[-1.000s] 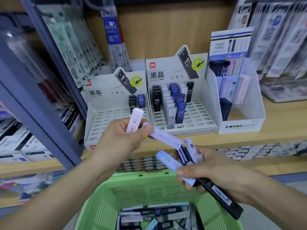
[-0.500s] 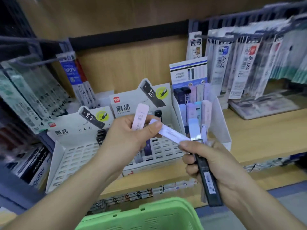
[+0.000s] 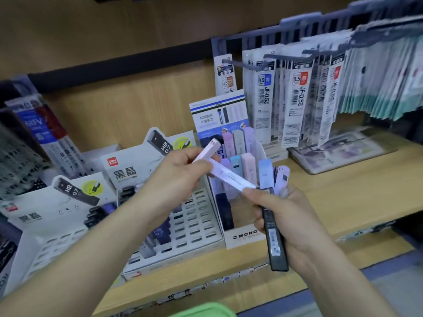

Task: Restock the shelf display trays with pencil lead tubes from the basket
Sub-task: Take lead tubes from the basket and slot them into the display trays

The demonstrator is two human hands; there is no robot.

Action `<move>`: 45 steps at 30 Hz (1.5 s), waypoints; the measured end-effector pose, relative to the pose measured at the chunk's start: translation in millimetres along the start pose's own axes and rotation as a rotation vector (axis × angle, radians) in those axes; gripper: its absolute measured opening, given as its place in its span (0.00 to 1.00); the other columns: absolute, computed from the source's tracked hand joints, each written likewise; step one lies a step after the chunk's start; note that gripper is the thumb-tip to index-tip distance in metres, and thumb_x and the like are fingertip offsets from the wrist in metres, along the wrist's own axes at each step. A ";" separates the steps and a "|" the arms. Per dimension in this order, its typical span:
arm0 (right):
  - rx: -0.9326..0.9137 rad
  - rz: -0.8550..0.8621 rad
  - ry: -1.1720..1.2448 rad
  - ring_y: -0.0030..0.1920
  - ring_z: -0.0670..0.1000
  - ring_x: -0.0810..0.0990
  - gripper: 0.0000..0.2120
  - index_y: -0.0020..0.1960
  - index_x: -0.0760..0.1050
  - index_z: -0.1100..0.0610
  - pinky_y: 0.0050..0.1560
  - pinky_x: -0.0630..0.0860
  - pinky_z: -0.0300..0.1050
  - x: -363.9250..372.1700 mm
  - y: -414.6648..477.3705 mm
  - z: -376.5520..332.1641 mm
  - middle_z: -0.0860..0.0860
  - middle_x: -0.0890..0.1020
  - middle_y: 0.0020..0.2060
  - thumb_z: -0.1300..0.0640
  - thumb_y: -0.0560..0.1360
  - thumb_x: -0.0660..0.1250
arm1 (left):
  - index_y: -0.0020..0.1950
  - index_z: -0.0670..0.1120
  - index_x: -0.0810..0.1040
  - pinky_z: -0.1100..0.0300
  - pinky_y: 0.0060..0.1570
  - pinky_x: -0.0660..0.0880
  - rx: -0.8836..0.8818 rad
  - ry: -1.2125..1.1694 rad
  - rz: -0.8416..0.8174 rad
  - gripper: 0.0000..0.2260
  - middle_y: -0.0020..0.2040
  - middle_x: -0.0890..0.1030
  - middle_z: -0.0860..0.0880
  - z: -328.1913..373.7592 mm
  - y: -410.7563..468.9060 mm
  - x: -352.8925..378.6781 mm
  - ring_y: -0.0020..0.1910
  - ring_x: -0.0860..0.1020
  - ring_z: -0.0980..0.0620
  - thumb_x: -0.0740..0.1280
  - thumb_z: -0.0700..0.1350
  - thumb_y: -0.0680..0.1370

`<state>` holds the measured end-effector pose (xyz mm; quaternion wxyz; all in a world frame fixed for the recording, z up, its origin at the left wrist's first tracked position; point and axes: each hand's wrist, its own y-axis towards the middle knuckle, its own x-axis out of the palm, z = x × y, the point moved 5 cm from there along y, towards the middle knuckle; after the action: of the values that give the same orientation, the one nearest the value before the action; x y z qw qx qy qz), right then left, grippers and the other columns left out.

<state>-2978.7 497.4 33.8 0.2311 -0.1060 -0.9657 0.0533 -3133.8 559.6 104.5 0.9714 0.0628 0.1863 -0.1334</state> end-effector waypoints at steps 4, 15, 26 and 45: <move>-0.046 0.073 0.020 0.25 0.45 0.70 0.07 0.49 0.77 0.61 0.22 0.68 0.36 -14.5 10.3 -5.4 0.54 0.76 0.32 0.66 0.72 0.72 | 0.48 0.46 0.83 0.65 0.22 0.54 -0.007 -0.056 -0.023 0.09 0.33 0.71 0.48 8.9 13.3 11.4 0.27 0.57 0.54 0.64 0.46 0.80; -0.029 0.037 0.231 0.24 0.44 0.69 0.14 0.53 0.74 0.59 0.21 0.67 0.34 -25.5 24.1 -8.4 0.50 0.72 0.28 0.62 0.69 0.73 | 0.57 0.61 0.77 0.66 0.29 0.66 0.229 0.347 -0.007 0.19 0.35 0.76 0.54 30.8 32.2 3.3 0.29 0.70 0.56 0.61 0.36 0.80; -0.069 0.075 0.150 0.24 0.46 0.68 0.07 0.42 0.74 0.57 0.22 0.66 0.36 -30.5 29.0 -11.9 0.51 0.72 0.26 0.62 0.72 0.73 | 0.41 0.49 0.84 0.74 0.25 0.64 0.220 0.179 0.171 0.04 0.24 0.75 0.60 50.5 56.9 15.3 0.24 0.70 0.63 0.71 0.46 0.74; -0.012 0.131 0.218 0.26 0.47 0.68 0.11 0.41 0.72 0.54 0.23 0.66 0.36 -42.9 34.7 -7.6 0.49 0.73 0.26 0.64 0.72 0.73 | 0.50 0.49 0.77 0.55 0.40 0.71 0.505 1.065 0.308 0.11 0.49 0.73 0.51 47.8 91.8 62.6 0.51 0.73 0.48 0.72 0.53 0.73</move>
<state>-2931.6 521.7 16.6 0.3302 -0.1755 -0.9261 0.0506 -3035.3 624.5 131.6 0.7077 0.3757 0.5980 0.0185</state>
